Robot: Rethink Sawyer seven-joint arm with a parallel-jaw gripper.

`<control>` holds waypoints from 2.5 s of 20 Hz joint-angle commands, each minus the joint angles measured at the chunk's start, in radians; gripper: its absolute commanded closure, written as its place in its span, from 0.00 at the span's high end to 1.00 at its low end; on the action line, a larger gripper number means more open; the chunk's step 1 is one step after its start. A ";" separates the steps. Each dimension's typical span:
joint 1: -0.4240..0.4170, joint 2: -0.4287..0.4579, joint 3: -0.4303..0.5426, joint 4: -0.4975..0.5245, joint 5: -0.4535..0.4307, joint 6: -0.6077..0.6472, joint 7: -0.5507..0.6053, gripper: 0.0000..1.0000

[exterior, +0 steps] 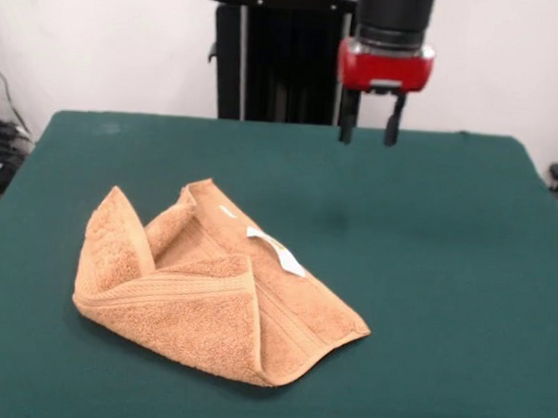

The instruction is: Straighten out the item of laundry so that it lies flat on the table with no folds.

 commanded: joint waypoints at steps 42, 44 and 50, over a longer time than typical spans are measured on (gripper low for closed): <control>-0.276 0.189 0.102 -0.365 -0.463 0.129 0.071 1.00; -0.256 0.198 0.079 -0.359 -0.463 0.106 0.100 1.00; -0.194 0.240 -0.011 -0.343 -0.449 0.029 0.175 1.00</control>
